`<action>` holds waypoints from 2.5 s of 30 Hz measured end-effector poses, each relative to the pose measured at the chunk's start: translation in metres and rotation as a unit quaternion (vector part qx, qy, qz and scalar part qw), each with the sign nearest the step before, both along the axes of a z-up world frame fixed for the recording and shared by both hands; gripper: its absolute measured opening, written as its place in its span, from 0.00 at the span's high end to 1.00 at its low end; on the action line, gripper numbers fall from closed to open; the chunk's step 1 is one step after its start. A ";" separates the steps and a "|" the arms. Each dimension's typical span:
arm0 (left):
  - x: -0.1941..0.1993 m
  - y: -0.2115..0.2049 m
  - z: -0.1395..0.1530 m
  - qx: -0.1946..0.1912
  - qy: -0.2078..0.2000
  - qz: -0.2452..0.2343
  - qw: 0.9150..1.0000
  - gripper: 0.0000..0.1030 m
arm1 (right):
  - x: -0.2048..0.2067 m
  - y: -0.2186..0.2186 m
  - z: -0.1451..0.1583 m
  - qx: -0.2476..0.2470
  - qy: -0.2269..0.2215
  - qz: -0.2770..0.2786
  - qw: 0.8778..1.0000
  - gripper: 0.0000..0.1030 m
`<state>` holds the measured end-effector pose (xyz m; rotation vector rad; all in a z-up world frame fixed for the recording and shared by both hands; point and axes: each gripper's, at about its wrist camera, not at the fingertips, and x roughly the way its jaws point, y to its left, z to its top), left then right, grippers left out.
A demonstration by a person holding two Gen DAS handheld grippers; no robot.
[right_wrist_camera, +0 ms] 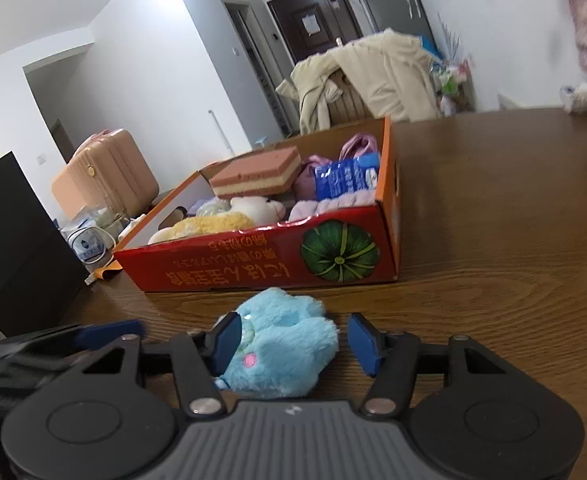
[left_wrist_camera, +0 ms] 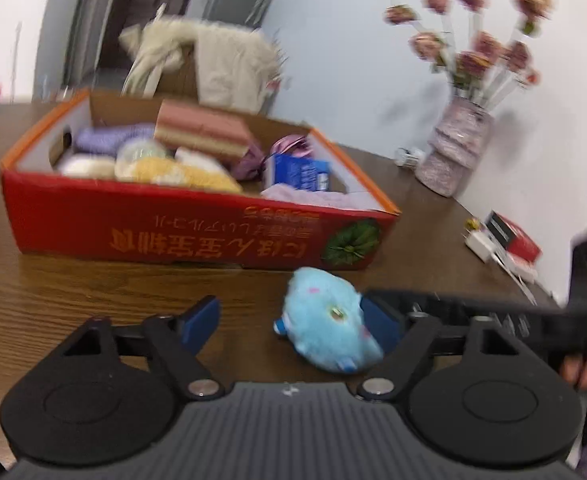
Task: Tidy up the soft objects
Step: 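Close both tools on the light-blue plush toy, then carry the blue plush toy into the box and open both tools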
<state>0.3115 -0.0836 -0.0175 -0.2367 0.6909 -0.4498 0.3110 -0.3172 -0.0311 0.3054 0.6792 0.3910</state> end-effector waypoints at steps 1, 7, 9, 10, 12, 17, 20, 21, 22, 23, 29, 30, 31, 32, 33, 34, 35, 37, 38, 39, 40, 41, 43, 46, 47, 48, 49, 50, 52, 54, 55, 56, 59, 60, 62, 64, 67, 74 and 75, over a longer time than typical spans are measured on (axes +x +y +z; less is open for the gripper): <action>0.011 0.001 -0.006 -0.018 0.016 -0.001 1.000 0.35 | 0.004 -0.001 -0.005 0.009 0.001 0.003 1.000 0.47; 0.036 0.010 -0.033 -0.105 0.061 -0.023 0.992 0.51 | 0.012 -0.014 -0.027 0.071 0.022 -0.003 0.997 0.57; 0.039 0.016 -0.038 -0.128 0.067 -0.029 0.989 0.55 | 0.012 -0.017 -0.031 0.082 0.024 -0.004 0.996 0.57; 0.040 0.018 -0.040 -0.133 0.069 -0.029 0.988 0.56 | 0.013 -0.019 -0.032 0.091 0.029 -0.003 0.995 0.57; 0.040 0.020 -0.041 -0.139 0.071 -0.030 0.987 0.57 | 0.016 -0.021 -0.036 0.107 0.035 0.002 0.994 0.58; 0.041 0.020 -0.041 -0.145 0.073 -0.031 0.986 0.59 | 0.018 -0.024 -0.040 0.125 0.038 0.006 0.991 0.60; 0.043 0.022 -0.044 -0.159 0.082 -0.031 0.983 0.62 | 0.019 -0.023 -0.042 0.129 0.036 0.009 0.991 0.61; 0.043 0.022 -0.045 -0.161 0.083 -0.031 0.983 0.63 | 0.020 -0.023 -0.042 0.131 0.035 0.010 0.991 0.62; 0.043 0.022 -0.045 -0.162 0.084 -0.031 0.983 0.63 | 0.021 -0.022 -0.043 0.130 0.034 0.013 0.991 0.62; 0.043 0.022 -0.044 -0.162 0.084 -0.032 0.983 0.64 | 0.021 -0.021 -0.043 0.127 0.032 0.014 0.991 0.62; 0.044 0.020 -0.047 -0.176 0.100 -0.059 0.977 0.65 | 0.021 -0.018 -0.042 0.117 0.028 0.014 0.993 0.65; 0.045 0.021 -0.048 -0.180 0.103 -0.059 0.976 0.65 | 0.020 -0.018 -0.041 0.115 0.027 0.013 0.993 0.65; 0.045 0.022 -0.049 -0.183 0.105 -0.059 0.976 0.65 | 0.020 -0.018 -0.041 0.113 0.026 0.014 0.993 0.65; 0.045 0.022 -0.049 -0.184 0.106 -0.058 0.975 0.64 | 0.020 -0.017 -0.040 0.110 0.024 0.014 0.994 0.65; 0.044 0.022 -0.049 -0.184 0.107 -0.055 0.976 0.64 | 0.019 -0.016 -0.040 0.107 0.022 0.014 0.994 0.65; 0.042 0.023 -0.048 -0.185 0.110 -0.049 0.975 0.65 | 0.018 -0.015 -0.039 0.103 0.019 0.014 0.994 0.65; 0.037 0.025 -0.047 -0.186 0.112 -0.040 0.975 0.65 | 0.017 -0.014 -0.038 0.100 0.018 0.015 0.995 0.66; 0.022 0.027 -0.039 -0.179 0.104 -0.027 0.978 0.65 | 0.015 -0.014 -0.037 0.103 0.015 0.019 0.994 0.67; 0.011 0.029 -0.034 -0.176 0.096 -0.023 0.979 0.65 | 0.012 -0.013 -0.036 0.109 0.013 0.022 0.994 0.68; 0.001 0.031 -0.030 -0.174 0.088 -0.019 0.981 0.65 | 0.008 -0.013 -0.035 0.113 0.011 0.023 0.993 0.69; -0.010 0.034 -0.025 -0.172 0.081 -0.015 0.982 0.65 | 0.003 -0.011 -0.032 0.115 0.007 0.023 0.993 0.70; -0.024 0.036 -0.020 -0.166 0.071 -0.012 0.983 0.65 | -0.007 -0.008 -0.028 0.115 -0.001 0.024 0.993 0.70; -0.049 0.038 -0.014 -0.152 0.053 -0.007 0.987 0.65 | -0.032 0.002 -0.019 0.110 -0.014 0.020 0.994 0.70; -0.078 0.039 -0.011 -0.133 0.040 0.001 0.990 0.66 | -0.070 0.018 -0.014 0.106 -0.031 0.002 0.994 0.70; -0.083 0.040 -0.012 -0.136 0.044 0.001 0.990 0.66 | -0.082 0.022 -0.014 0.102 -0.033 -0.005 0.994 0.70; -0.085 0.040 -0.012 -0.141 0.047 -0.002 0.989 0.66 | -0.088 0.024 -0.013 0.100 -0.034 -0.007 0.994 0.70; -0.086 0.041 -0.010 -0.144 0.047 -0.006 0.988 0.66 | -0.093 0.024 -0.013 0.100 -0.034 -0.006 0.994 0.70; -0.088 0.041 -0.009 -0.145 0.043 -0.008 0.988 0.66 | -0.096 0.023 -0.012 0.102 -0.034 -0.004 0.994 0.70; -0.089 0.039 -0.003 -0.143 0.030 -0.009 0.989 0.66 | -0.099 0.020 -0.008 0.106 -0.040 -0.006 0.994 0.70; -0.089 0.039 -0.002 -0.146 0.028 -0.010 0.989 0.66 | -0.101 0.019 -0.003 0.103 -0.049 -0.008 0.993 0.70; -0.088 0.039 -0.001 -0.149 0.027 -0.010 0.988 0.66 | -0.102 0.019 -0.002 0.103 -0.051 -0.009 0.993 0.70; -0.086 0.039 0.000 -0.152 0.027 -0.009 0.988 0.66 | -0.101 0.019 0.000 0.103 -0.052 -0.009 0.993 0.70; -0.073 0.041 0.012 -0.158 0.011 -0.010 0.987 0.65 | -0.094 0.018 0.005 0.105 -0.053 -0.005 0.993 0.70; -0.066 0.042 0.019 -0.160 0.000 -0.011 0.987 0.65 | -0.090 0.018 0.011 0.100 -0.058 -0.002 0.993 0.70; -0.049 0.044 0.032 -0.161 -0.024 -0.014 0.987 0.65 | -0.079 0.021 0.025 0.089 -0.078 0.004 0.993 0.70; -0.031 0.043 0.044 -0.152 -0.045 -0.016 0.987 0.65 | -0.061 0.021 0.041 0.087 -0.096 0.011 0.992 0.71; 0.004 0.041 0.061 -0.136 -0.074 -0.013 0.988 0.66 | -0.023 0.022 0.060 0.079 -0.114 0.023 0.990 0.71; 0.094 0.036 0.062 -0.092 -0.081 0.006 0.992 0.66 | 0.091 0.019 0.070 0.102 -0.099 0.058 0.988 0.71; 0.101 0.036 0.060 -0.084 -0.081 0.009 0.993 0.65 | 0.108 0.020 0.067 0.101 -0.094 0.063 0.988 0.70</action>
